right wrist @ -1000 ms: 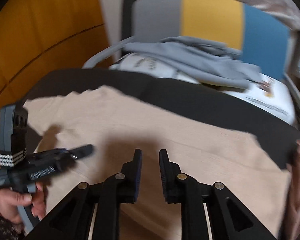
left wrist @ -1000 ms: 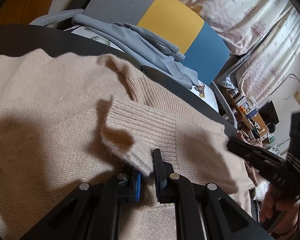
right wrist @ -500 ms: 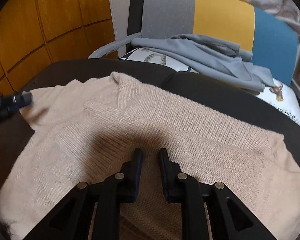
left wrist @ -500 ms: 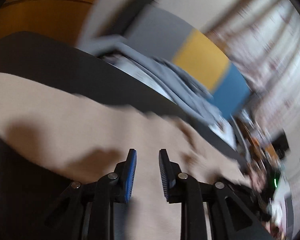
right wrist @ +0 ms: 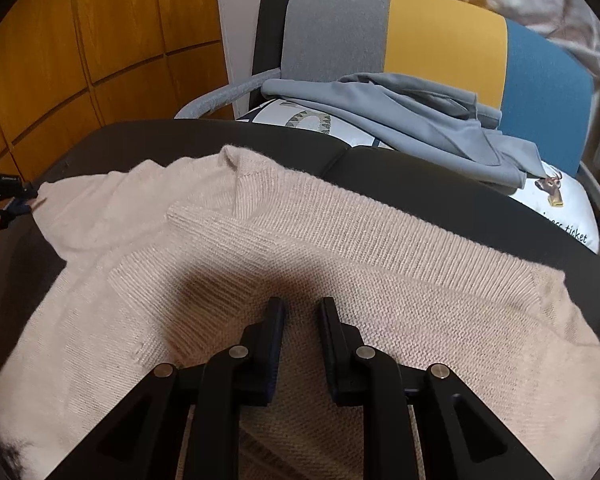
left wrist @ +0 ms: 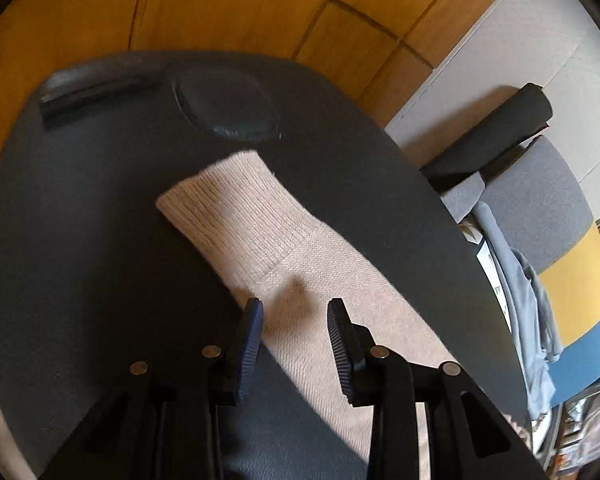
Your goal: Fold clothes
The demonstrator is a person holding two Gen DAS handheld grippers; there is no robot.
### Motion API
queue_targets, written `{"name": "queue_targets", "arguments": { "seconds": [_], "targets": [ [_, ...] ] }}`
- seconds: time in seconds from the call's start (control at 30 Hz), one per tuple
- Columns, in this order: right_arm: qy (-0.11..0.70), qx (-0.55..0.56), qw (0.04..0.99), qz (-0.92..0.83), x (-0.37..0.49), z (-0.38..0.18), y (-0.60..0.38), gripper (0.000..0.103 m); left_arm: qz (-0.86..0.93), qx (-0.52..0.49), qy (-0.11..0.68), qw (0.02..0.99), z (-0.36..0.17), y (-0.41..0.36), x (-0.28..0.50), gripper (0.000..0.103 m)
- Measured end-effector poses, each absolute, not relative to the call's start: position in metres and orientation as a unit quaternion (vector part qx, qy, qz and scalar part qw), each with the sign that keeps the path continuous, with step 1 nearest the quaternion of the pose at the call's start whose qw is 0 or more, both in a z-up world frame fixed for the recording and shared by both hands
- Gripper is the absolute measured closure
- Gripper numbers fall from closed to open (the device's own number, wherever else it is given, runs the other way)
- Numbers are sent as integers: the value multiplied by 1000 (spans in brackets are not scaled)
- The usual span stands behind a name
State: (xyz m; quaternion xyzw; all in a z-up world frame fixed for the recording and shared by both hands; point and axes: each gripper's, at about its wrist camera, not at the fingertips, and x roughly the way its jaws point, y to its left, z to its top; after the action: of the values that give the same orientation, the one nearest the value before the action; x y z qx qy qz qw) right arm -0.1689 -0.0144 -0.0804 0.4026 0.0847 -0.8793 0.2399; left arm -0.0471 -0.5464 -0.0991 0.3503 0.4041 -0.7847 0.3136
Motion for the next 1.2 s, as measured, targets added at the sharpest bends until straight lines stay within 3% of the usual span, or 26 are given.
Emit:
{"name": "queue_targets", "arguments": {
  "seconds": [0.27, 0.43, 0.57, 0.63, 0.67, 0.77, 1.07, 1.2],
  "targets": [
    [77, 403, 243, -879, -170, -81, -13, 84, -775, 321, 398, 371, -97, -535, -50, 73],
    [71, 404, 246, -878, -171, -82, -11, 83, -769, 331, 420, 350, -107, -537, -53, 67],
    [74, 403, 245, -879, -170, -82, -12, 83, -785, 347, 368, 356, -108, -529, -69, 66],
    [75, 402, 244, -879, -170, -82, -12, 83, -784, 349, 349, 377, -109, -526, -71, 76],
    [75, 402, 245, -879, -170, -82, -12, 83, -785, 345, 346, 380, -108, -528, -69, 96],
    [74, 402, 246, -879, -170, -82, -11, 83, -800, 331, 336, 372, -101, -530, -64, 99],
    [56, 414, 252, -873, -176, -81, -9, 83, -898, 222, 287, 249, 3, -469, -78, 99],
    [-6, 440, 263, -859, -186, -72, 2, 75, -936, 208, 249, 139, 51, -397, -103, 99]
  ]
}}
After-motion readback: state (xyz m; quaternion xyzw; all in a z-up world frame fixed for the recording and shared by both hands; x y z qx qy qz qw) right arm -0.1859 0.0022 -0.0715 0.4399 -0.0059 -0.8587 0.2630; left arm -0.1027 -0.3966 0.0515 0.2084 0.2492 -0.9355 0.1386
